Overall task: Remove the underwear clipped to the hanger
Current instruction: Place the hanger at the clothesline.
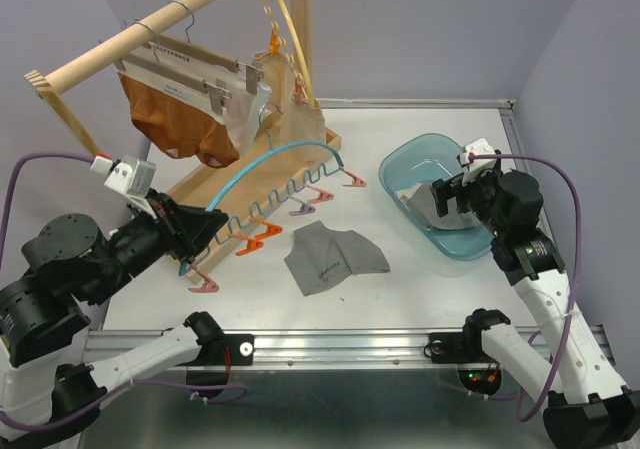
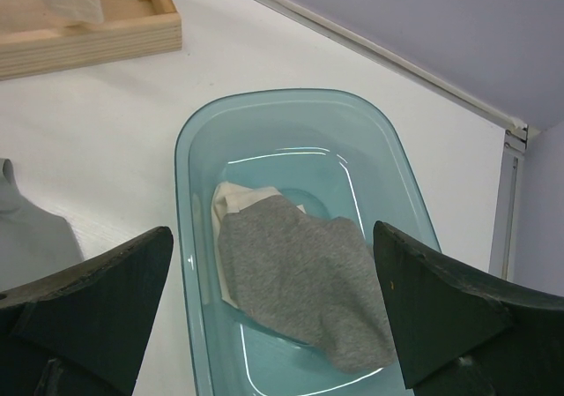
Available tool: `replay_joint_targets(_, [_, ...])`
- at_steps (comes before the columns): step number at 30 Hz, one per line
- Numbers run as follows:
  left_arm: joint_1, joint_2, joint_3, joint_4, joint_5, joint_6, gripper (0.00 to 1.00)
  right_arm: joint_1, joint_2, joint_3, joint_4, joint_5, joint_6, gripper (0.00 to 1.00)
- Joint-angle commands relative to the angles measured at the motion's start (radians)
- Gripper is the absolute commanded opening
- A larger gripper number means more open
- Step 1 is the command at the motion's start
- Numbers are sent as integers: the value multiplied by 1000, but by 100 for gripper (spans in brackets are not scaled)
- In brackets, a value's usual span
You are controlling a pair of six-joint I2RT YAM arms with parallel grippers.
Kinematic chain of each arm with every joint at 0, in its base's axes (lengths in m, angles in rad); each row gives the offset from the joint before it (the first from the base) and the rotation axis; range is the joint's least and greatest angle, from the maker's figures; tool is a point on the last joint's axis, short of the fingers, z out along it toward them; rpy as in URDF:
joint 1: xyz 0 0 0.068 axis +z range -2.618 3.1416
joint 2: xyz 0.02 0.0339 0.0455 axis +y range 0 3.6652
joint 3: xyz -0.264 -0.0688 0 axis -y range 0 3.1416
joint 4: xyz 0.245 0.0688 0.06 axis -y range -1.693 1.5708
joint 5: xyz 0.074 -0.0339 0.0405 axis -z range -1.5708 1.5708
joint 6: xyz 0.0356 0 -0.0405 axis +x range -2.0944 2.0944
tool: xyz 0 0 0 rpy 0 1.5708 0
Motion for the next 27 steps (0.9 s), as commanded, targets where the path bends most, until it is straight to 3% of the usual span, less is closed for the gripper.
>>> replay_joint_targets(1, [-5, 41, 93, 169, -140, 59, 0, -8, -18, -22, 74, 14, 8, 100])
replay_joint_targets(27, [-5, 269, 289, 130, -326, 58, 0, -9, -31, -41, 83, -2, 12, 100])
